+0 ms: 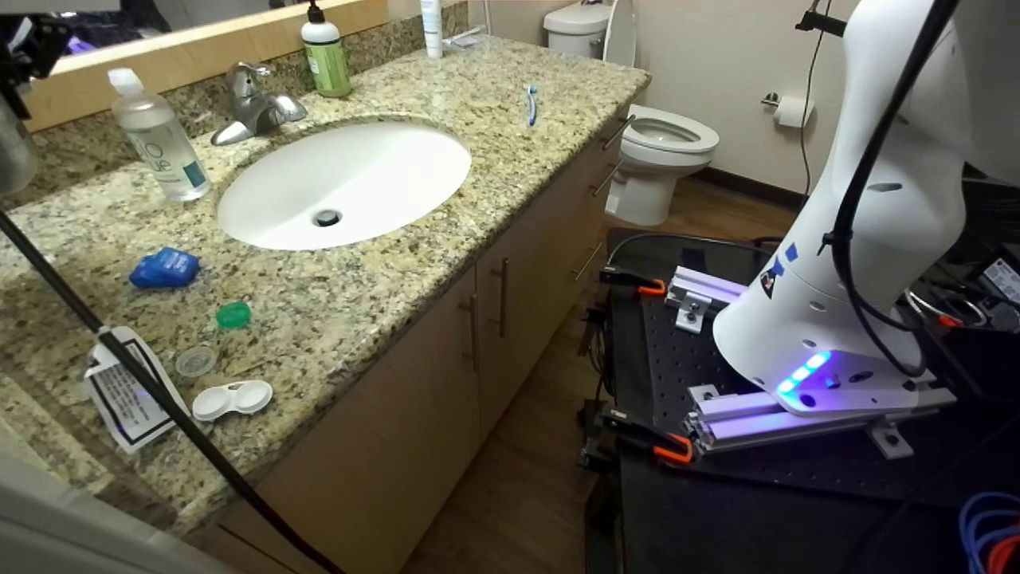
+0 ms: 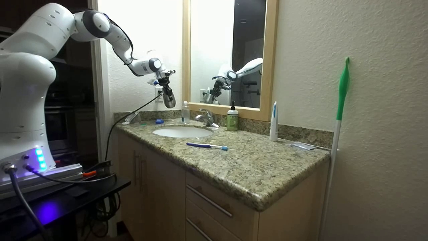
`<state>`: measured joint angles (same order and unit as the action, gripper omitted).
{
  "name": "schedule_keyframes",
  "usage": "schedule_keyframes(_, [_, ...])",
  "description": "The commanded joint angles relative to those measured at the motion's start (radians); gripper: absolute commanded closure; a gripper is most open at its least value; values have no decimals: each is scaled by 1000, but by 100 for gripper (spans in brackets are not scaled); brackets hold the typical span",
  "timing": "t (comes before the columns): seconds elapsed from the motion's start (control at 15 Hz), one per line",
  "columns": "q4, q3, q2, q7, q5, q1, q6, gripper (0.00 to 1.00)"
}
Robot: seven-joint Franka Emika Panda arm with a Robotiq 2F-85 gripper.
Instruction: Move the silver cup to the left
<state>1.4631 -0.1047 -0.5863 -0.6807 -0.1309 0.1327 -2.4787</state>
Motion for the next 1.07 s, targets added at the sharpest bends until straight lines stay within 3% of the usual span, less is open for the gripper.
schedule_keyframes(0.0, [-63, -23, -41, -27, 30, 0, 93, 98])
schedule_keyframes(0.2, [-148, -13, -76, -90, 104, -22, 216, 98])
schedule_keyframes(0.27, [-55, -19, -42, -56, 68, -10, 138, 93])
schedule_keyframes(0.4, [-97, -17, -59, -77, 85, -16, 180, 93])
schedule_keyframes(0.47, [-106, -17, -62, -82, 87, -16, 184, 98])
schedule_keyframes(0.6, [-221, -76, -154, -190, 22, 18, 318, 98])
schedule_keyframes(0.8, [-353, -84, -253, -298, 16, 5, 455, 98])
schedule_keyframes(0.87, [-222, -61, -173, -249, 11, 1, 372, 93])
schedule_keyframes(1.0, [-286, -69, -229, -284, 11, -1, 411, 93])
